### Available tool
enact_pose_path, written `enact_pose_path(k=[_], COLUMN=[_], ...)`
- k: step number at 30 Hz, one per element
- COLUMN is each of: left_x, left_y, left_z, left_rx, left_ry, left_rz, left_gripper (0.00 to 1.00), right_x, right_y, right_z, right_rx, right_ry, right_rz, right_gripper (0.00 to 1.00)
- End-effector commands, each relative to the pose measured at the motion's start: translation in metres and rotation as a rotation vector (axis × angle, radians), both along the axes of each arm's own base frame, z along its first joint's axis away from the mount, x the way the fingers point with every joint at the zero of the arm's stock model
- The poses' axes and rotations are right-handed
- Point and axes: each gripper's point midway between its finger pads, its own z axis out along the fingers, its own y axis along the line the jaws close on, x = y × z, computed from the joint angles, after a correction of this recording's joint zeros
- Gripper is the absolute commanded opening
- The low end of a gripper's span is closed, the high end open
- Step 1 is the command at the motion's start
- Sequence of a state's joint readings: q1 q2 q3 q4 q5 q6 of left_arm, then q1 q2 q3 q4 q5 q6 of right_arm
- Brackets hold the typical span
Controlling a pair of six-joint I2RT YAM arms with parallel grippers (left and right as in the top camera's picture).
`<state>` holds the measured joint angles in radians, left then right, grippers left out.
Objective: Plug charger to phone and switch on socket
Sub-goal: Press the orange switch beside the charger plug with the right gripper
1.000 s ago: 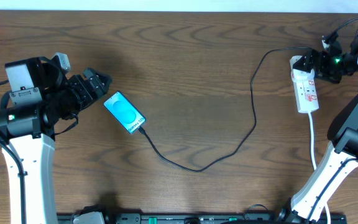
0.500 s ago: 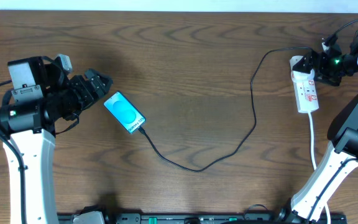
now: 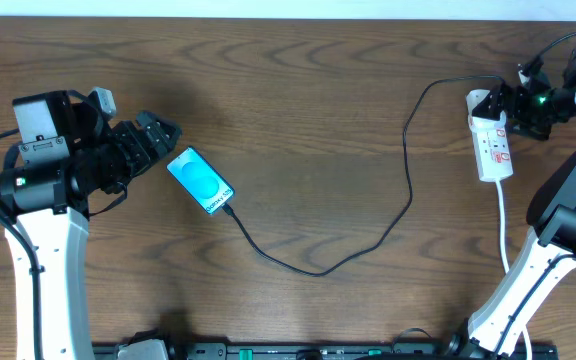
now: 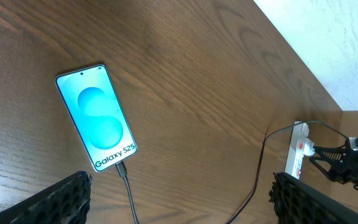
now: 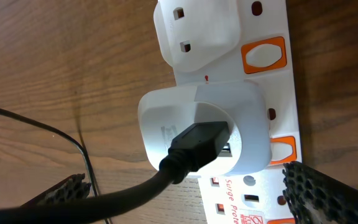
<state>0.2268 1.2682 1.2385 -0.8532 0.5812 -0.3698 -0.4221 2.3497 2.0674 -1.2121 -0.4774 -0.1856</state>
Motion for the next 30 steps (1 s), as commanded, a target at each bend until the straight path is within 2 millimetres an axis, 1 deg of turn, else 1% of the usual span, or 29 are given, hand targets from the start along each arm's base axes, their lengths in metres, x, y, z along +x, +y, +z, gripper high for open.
enact_pose_path(k=[1,7,17,28,30], left_x=[0.001,0.001,0.001,0.001,0.001], left_y=[0.0,0.0,0.0,0.0,0.0], left_z=[0.0,0.0,0.0,0.0,0.0], left_rx=[-0.011,-0.011,-0.011,-0.011,-0.011], left_ry=[0.003,0.002,0.002,0.002,0.002], left_rz=[0.001,0.001,0.001,0.001,0.001], left_gripper=[0.93,0.93,0.93,0.93,0.93], right_x=[0.002,-0.001,-0.007,0.007,0.009], right_y=[0.002,0.003,0.008,0.031,0.033], right_z=[-0.002,-0.006,-0.023,-0.021,-0.021], right_rx=[0.004,0.008,0.024,0.039,0.039], right_ry=[0.008,0.018,0.041,0.008,0.007], right_rz=[-0.007,-0.007,-0.005,0.02,0.016], right_gripper=[0.99,0.99,0.99,0.99,0.99])
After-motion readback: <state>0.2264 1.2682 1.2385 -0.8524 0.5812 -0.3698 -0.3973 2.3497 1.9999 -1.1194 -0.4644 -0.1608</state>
